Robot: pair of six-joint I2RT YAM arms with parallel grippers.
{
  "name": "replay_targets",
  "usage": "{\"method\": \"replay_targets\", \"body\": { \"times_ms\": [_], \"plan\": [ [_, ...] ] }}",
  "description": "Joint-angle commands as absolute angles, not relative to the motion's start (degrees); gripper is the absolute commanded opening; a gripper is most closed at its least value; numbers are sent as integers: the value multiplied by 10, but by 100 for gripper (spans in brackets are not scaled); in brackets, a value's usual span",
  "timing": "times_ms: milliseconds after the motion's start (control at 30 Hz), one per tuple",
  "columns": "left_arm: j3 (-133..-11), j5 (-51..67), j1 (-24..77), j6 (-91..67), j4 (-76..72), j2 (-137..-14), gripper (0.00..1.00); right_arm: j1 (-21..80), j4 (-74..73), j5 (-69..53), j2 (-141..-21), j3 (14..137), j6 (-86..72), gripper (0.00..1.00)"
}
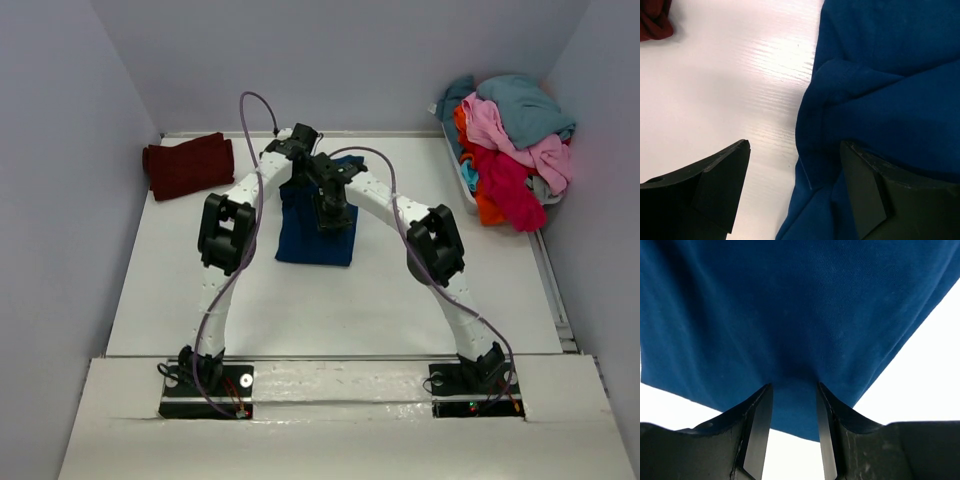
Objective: Fold and stack the t-shirts
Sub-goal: Grab one side of the 2/3 rectangular tshirt with both arms
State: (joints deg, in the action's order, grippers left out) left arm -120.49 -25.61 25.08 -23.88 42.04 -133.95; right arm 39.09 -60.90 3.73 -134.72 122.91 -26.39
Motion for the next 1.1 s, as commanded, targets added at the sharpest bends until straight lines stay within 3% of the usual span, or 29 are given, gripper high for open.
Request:
{"method": "replay_targets", "body": {
  "times_ms": [0, 233, 400, 767, 867, 1067],
  "plan": [
    [-1166, -282, 274, -253, 415, -1300, 85, 370, -587, 42, -1374, 1278, -271, 46],
    [-1137, -272, 269, -260, 414, -1296, 86, 358, -599, 14, -1409, 1299, -255, 46],
    [-1107, -276, 269, -259, 392, -1267, 87, 358, -548, 6, -1374, 1214, -265, 45],
    [-1116, -304, 258, -272, 406, -1230, 87, 358, -575, 23, -1366, 1255, -251, 46],
    [-1122, -307, 258, -279, 425, -1221, 87, 358, -571, 25, -1344, 1212, -253, 46],
    [-1024, -242, 258, -265, 367, -1151, 87, 358, -518, 28, -1264, 1103, -260, 46]
  ]
}}
